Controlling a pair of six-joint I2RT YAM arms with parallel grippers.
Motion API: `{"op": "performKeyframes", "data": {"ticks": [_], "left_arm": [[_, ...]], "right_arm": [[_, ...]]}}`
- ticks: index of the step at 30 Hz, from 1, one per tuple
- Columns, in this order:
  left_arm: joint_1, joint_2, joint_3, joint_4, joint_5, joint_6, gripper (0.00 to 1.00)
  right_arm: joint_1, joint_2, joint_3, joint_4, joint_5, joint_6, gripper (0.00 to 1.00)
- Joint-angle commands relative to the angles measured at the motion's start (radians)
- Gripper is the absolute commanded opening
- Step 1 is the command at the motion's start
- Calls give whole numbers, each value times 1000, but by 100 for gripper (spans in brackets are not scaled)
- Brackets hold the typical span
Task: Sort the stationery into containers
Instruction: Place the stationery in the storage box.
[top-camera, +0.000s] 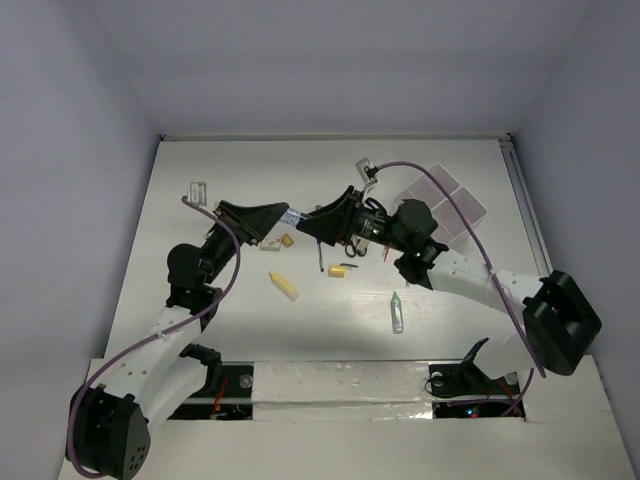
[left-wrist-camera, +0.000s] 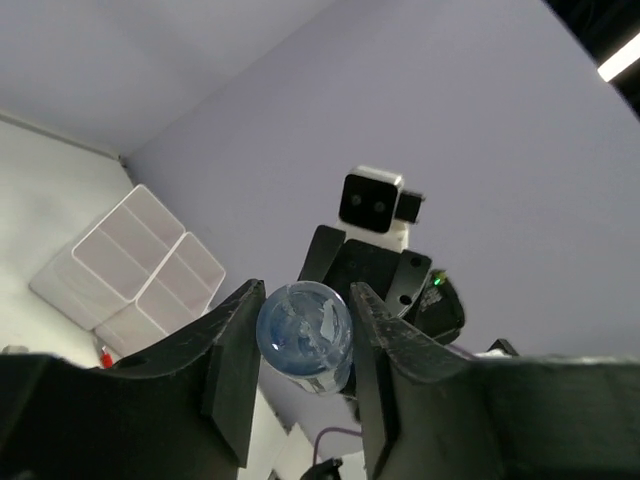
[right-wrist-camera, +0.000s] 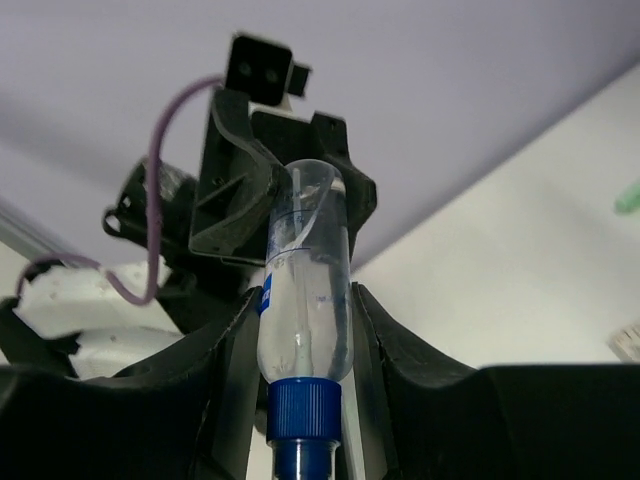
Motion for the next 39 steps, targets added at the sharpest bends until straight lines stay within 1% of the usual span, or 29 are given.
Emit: {"op": "performKeyframes", "data": {"ticks": [1, 2, 3, 4, 5, 6, 7, 8, 10, 11, 14, 16, 19, 23, 26, 31, 33, 35, 37, 39], "left_arm": [[-5, -24, 85, -99, 185, 110, 39], [-5, -29, 99, -185, 217, 147, 45], [-5, -35, 112, -227, 252, 165, 49], [-5, -40, 133, -266, 321, 184, 57], [-5, -44, 138, -320, 352, 208, 62], [-5, -51, 141, -345, 386, 223, 66], [-5, -66, 147, -374, 438, 239, 74], [-5, -74, 148, -432, 460, 257, 76], [-5, -107, 156, -515, 490, 331, 78], [-5, -118, 162, -579, 495, 357, 78], [-5, -155, 152, -616, 538, 394, 76], [-5, -161, 144, -620, 579, 400, 76], [-5, -160, 122, -640, 693, 426, 75], [-14, -173, 109, -725, 740, 489, 74], [-30, -184, 98, -724, 744, 491, 75], [-75, -199, 98, -729, 738, 509, 68], [-88, -193, 101, -742, 730, 526, 67], [-103, -180, 109, -756, 719, 552, 61], [-128, -176, 118, -800, 698, 588, 57], [-128, -179, 128, -822, 690, 604, 55]], "right_arm": [[-4, -83, 148, -334, -76, -164, 3], [-27, -99, 176, -501, -124, -184, 3], [-38, -106, 199, -577, -171, -204, 3], [-47, -112, 219, -643, -223, -244, 2], [-47, -119, 254, -769, -312, -264, 1], [-60, -132, 270, -828, -354, -287, 1], [-60, -139, 285, -881, -423, -334, 1], [-60, -147, 317, -1004, -437, -359, 1], [-60, -170, 342, -1105, -454, -426, 0], [-60, -175, 352, -1198, -469, -446, 0], [-60, -179, 377, -1329, -518, -511, 0], [-60, -184, 368, -1349, -560, -517, 0], [-60, -182, 360, -1367, -647, -517, 0], [-60, -170, 359, -1361, -681, -509, 0], [-60, -147, 368, -1352, -690, -497, 0], [-50, -61, 400, -1344, -684, -497, 0], [-40, -34, 426, -1355, -670, -505, 0], [-40, -3, 446, -1366, -655, -517, 0], [-40, 8, 461, -1367, -656, -520, 0], [-40, 28, 474, -1377, -659, -522, 0]]}}
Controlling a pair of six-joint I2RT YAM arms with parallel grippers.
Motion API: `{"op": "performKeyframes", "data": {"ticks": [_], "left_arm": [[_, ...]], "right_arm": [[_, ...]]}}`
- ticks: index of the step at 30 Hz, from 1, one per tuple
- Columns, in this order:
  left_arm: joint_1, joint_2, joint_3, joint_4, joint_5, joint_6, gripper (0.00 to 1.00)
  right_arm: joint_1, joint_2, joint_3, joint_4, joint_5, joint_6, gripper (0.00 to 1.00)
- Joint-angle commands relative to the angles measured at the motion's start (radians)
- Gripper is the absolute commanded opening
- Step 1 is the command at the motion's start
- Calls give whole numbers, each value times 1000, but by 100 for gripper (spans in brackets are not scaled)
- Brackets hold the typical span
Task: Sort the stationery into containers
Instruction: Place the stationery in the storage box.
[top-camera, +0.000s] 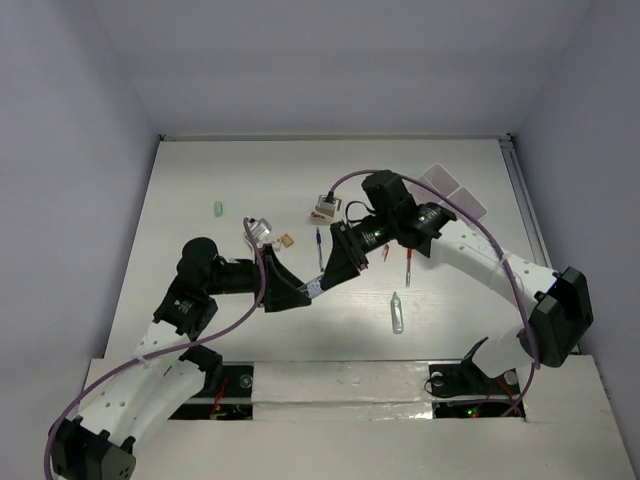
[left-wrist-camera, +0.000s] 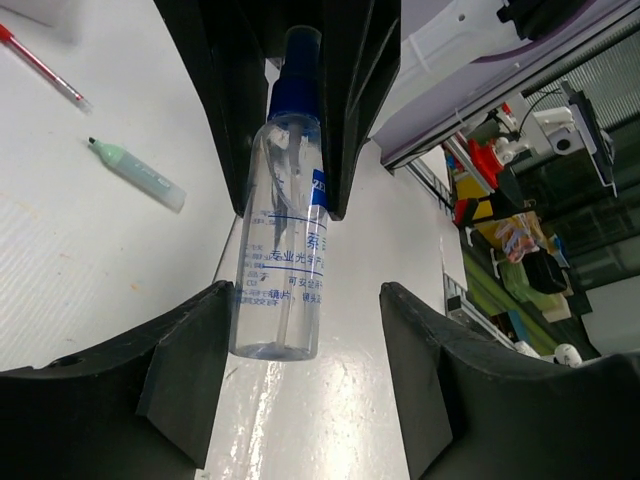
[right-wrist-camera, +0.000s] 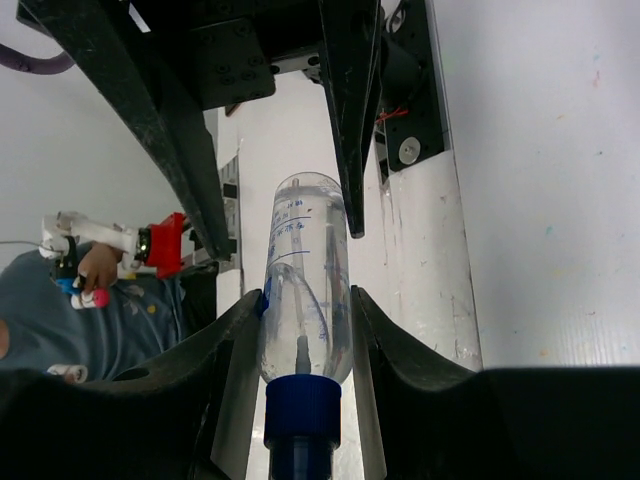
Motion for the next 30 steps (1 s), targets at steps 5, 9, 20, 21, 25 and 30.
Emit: {"op": "performKeyframes", "data": {"ticks": [5, 9, 20, 21, 25, 30], "left_arm": [[-37, -3, 29, -29, 2, 81, 48], [-48, -6, 38, -62, -19, 108, 43], [-57, -24, 70, -122, -137, 176, 0], [-57, -23, 67, -119, -160, 176, 0], [-57, -32, 33, -47, -283, 110, 0], [-57, -87, 27, -17, -397, 91, 0]], "right_arm": [[17, 34, 86, -17, -7, -38, 0], [28, 35, 103, -23, -8, -40, 0], [37, 32, 109, 71, 50, -26, 62], [37, 15, 93, 104, 67, -12, 70], [37, -101, -38, 311, 130, 66, 96], [37, -258, -212, 451, 310, 124, 100]]}}
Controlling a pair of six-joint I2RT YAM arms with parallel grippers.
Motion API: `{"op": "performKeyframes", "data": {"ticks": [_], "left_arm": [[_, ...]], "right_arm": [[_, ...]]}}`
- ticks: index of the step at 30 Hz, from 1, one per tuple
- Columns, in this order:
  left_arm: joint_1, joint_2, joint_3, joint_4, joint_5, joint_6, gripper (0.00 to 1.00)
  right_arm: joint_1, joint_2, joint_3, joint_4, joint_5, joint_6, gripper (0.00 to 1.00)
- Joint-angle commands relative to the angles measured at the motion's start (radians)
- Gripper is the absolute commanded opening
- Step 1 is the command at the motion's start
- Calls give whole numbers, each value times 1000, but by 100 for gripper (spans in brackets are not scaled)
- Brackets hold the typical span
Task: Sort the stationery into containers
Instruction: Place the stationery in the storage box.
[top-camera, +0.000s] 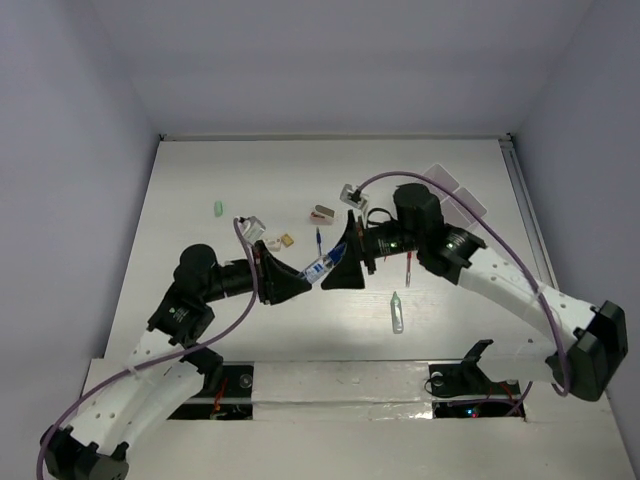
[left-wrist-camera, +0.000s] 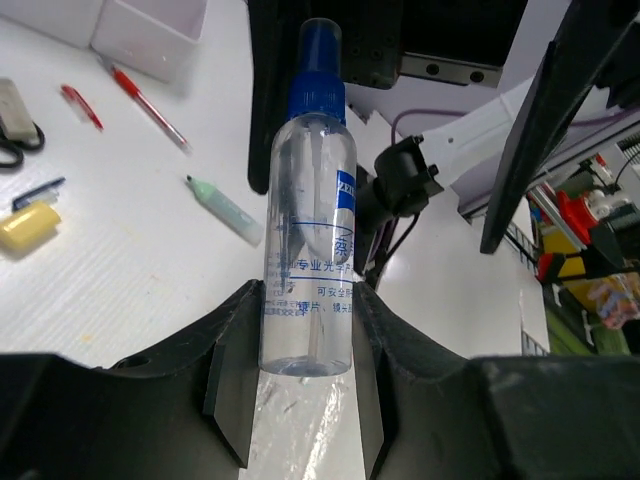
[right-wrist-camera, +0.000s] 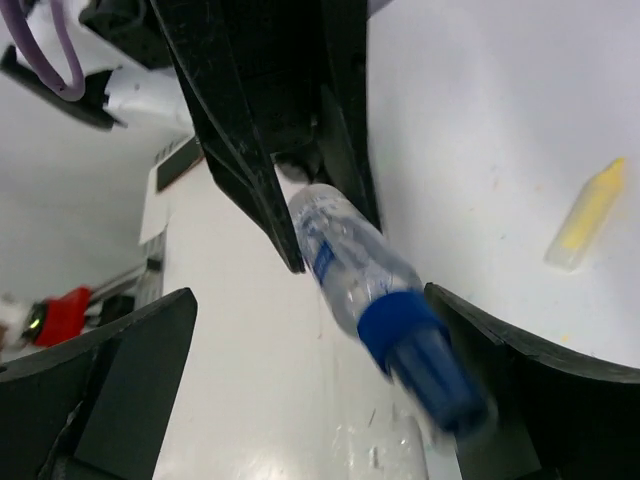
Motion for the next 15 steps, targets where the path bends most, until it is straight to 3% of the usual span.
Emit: {"op": "performKeyframes", "data": {"ticks": [1, 9, 15], "left_arm": [[3, -76, 12, 71, -143, -15, 0], [3, -223, -66, 126, -271, -96, 0], [3, -234, -100, 175, -288, -107, 0]], "right_arm": [[8, -131, -96, 232, 154, 81, 100], [19, -236, -357, 661, 283, 322, 100], [113, -152, -314, 759, 426, 304, 100]]}}
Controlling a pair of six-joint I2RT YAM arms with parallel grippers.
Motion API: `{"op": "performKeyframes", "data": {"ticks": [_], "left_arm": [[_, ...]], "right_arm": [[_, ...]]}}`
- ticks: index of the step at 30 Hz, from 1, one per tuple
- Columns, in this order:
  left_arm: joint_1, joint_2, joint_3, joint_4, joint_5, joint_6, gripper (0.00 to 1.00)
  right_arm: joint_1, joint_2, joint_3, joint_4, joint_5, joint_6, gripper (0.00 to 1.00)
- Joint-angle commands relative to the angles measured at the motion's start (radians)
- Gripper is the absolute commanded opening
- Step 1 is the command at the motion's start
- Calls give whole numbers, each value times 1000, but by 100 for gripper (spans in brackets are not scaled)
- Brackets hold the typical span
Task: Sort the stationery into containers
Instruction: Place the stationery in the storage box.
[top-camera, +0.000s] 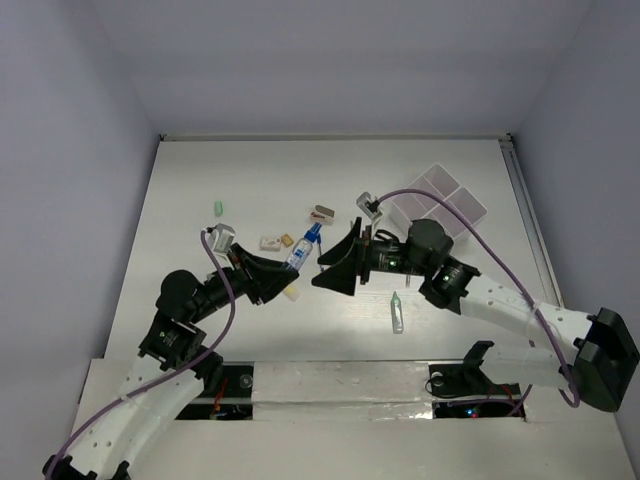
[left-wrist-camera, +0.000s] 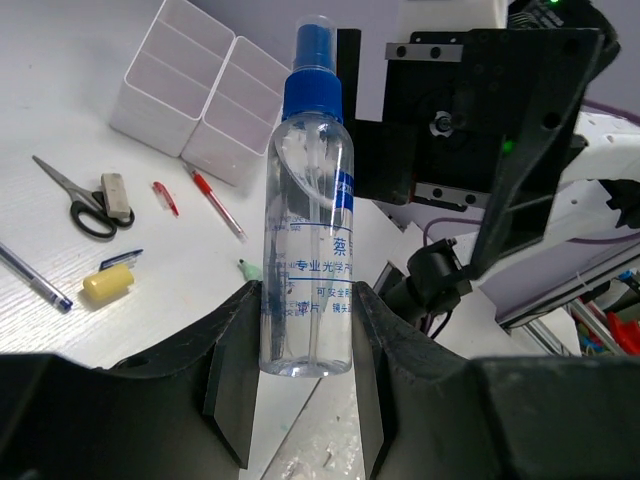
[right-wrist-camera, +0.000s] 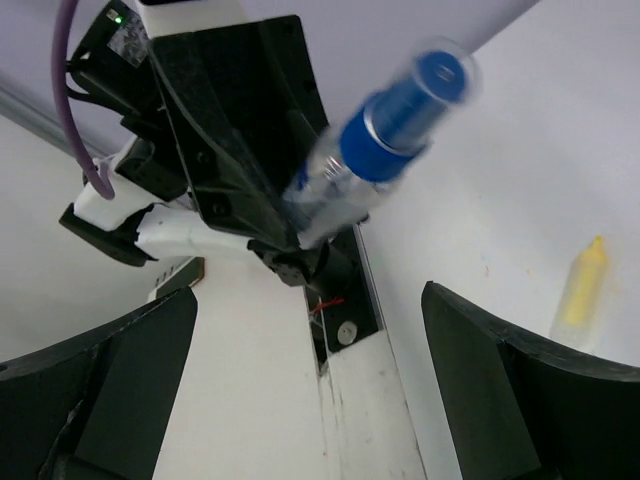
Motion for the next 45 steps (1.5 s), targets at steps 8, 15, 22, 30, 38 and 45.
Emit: {"op": "performKeyframes", "data": {"ticks": [8, 15, 22, 30, 38, 45], "left_arm": [[3, 29, -54, 189, -10, -35, 0], [3, 25, -66, 198, -4, -39, 0], [3, 43, -54, 205, 4, -39, 0], [3, 42, -45, 179, -24, -33, 0], [3, 46, 70, -65, -177, 80, 60], [3, 49, 249, -346, -343, 270, 91]], "right_arm": [[81, 134, 103, 241, 317, -16, 100], [81, 142, 70, 318, 366, -2, 97], [81, 190, 84, 333, 351, 35, 76], [81, 194, 67, 365, 392, 64, 22], [55, 112, 132, 133, 628, -69, 7], [-204, 27, 180, -122, 878, -239, 4]]}}
